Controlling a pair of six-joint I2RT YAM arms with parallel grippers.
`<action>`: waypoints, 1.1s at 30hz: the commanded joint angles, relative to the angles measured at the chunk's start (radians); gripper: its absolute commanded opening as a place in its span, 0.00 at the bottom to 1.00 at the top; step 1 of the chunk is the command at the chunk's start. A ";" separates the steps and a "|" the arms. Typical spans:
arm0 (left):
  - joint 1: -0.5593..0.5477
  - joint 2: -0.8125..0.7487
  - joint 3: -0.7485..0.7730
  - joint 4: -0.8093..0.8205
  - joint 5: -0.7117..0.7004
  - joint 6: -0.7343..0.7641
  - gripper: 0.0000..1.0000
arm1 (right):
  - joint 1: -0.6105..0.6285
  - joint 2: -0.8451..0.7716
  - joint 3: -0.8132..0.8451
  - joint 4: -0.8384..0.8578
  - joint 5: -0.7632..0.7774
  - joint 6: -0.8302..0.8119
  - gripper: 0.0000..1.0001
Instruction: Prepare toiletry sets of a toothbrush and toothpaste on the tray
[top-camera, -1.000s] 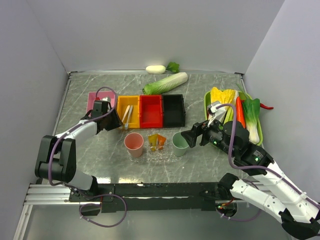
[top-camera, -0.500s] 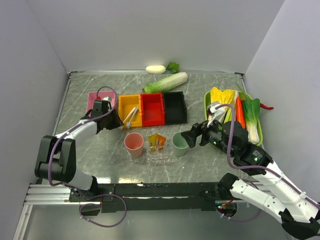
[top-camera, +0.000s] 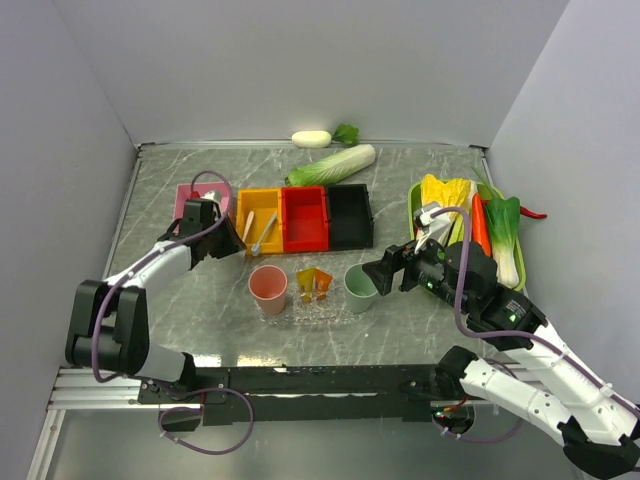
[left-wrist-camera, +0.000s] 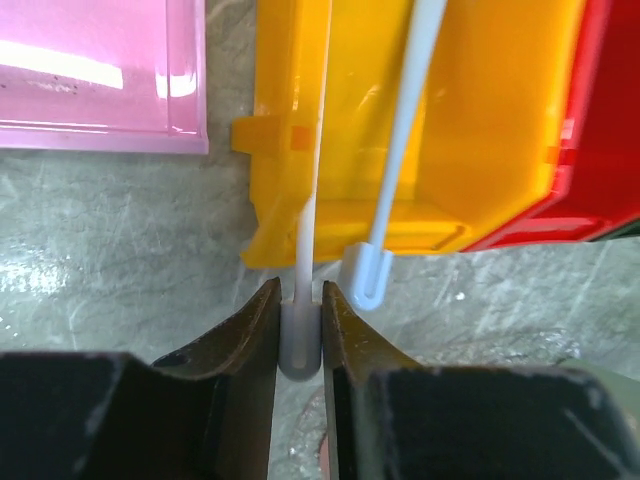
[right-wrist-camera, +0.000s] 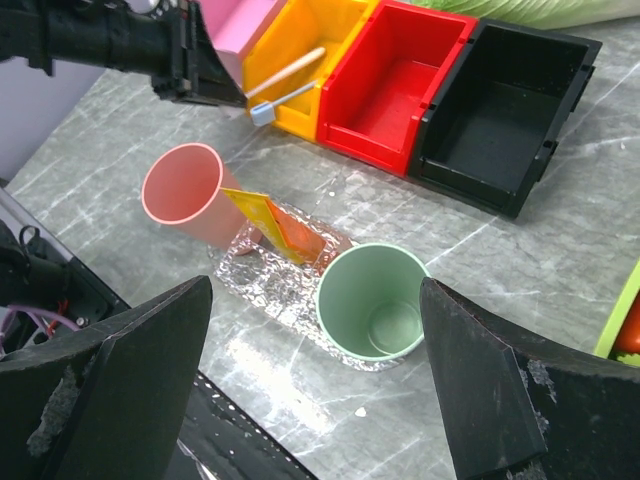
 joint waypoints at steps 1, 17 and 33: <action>0.000 -0.098 0.020 -0.008 0.003 -0.002 0.11 | -0.003 0.020 0.072 -0.004 0.033 -0.029 0.92; 0.000 -0.390 0.055 -0.192 0.061 -0.037 0.11 | 0.033 0.180 0.213 0.102 -0.067 -0.058 0.88; 0.000 -0.612 0.101 -0.314 0.242 -0.228 0.14 | 0.278 0.667 0.555 0.227 -0.018 -0.101 0.87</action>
